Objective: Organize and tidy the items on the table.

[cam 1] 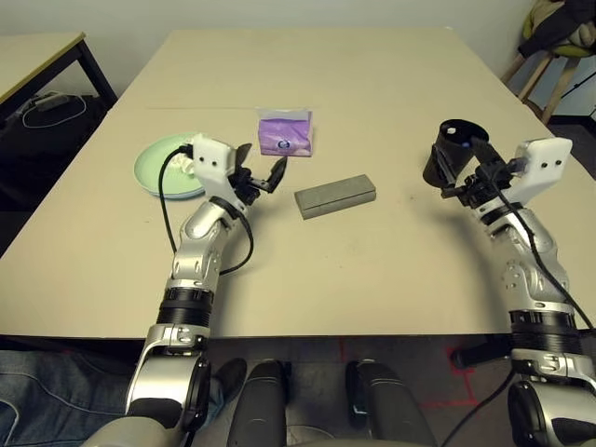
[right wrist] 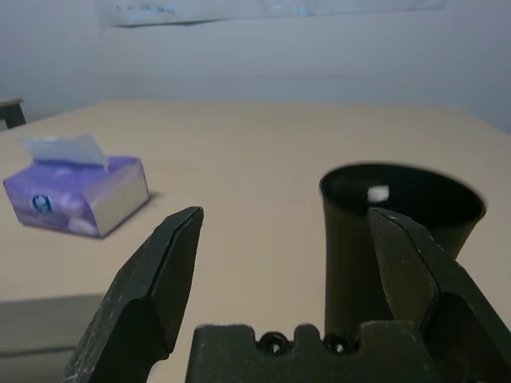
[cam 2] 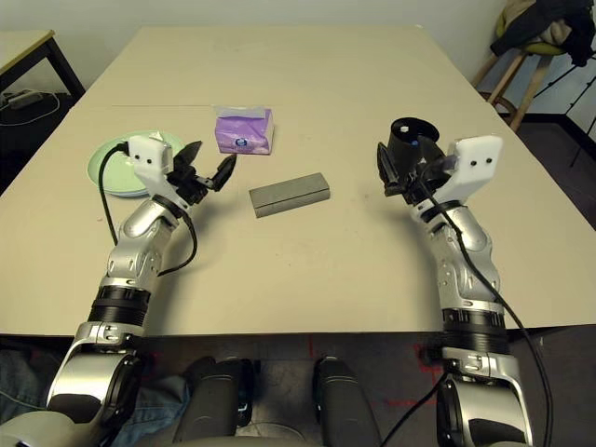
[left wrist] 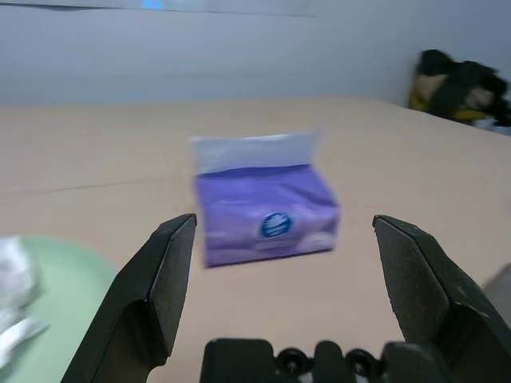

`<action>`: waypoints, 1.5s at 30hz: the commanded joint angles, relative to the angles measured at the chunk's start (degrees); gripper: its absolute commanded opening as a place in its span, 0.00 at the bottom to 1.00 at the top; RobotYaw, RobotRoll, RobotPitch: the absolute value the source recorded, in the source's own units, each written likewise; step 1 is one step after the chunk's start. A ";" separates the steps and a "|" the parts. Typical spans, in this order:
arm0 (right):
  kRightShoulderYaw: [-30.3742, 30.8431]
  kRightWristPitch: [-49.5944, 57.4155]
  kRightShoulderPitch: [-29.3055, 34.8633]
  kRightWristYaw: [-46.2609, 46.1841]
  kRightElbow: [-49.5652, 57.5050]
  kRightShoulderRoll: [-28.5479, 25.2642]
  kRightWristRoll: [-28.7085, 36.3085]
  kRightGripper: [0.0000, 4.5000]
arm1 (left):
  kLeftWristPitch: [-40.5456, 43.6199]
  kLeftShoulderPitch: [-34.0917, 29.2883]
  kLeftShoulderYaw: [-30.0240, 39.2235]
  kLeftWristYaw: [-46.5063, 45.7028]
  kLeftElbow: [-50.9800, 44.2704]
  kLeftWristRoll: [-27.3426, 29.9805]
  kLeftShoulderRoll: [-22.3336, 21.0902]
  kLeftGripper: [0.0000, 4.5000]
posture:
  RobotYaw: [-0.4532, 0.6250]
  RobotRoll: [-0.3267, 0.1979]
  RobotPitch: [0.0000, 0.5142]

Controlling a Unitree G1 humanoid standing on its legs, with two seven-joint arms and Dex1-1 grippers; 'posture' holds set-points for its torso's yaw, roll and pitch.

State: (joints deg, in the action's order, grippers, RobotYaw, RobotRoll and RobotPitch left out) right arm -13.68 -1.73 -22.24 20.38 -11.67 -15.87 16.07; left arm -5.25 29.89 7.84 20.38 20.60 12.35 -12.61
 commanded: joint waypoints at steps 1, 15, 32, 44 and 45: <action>-0.02 -3.57 0.12 -1.28 -3.71 0.74 -1.53 0.99 | -2.95 -1.87 1.31 -2.38 -0.09 -0.84 0.22 1.00 | 0.51 0.62 0.18; -1.95 -10.09 0.23 -4.17 -9.42 -1.00 -3.22 0.99 | -5.25 -4.03 5.58 -4.57 6.95 -1.24 -4.83 1.00 | 0.51 0.62 0.19; -4.03 -9.67 0.58 -5.01 -11.17 -2.59 -1.87 0.99 | -3.92 -8.93 7.82 -3.15 3.92 0.30 -7.64 1.00 | 0.53 0.62 0.18; -2.93 -8.53 0.21 -6.67 -9.75 -1.91 -2.43 0.99 | -3.46 -10.13 8.96 -1.56 2.29 2.04 -9.20 1.00 | 0.56 0.62 0.19; -2.86 -8.51 0.11 -6.81 -9.84 -1.85 -2.49 0.99 | -3.51 -10.02 9.05 -1.47 2.49 2.04 -9.32 1.00 | 0.56 0.62 0.19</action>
State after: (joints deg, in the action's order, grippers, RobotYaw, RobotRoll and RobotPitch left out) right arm -16.58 -10.86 -21.81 14.08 -22.25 -17.95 13.55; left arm -9.45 20.65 16.52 18.55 23.39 13.81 -21.44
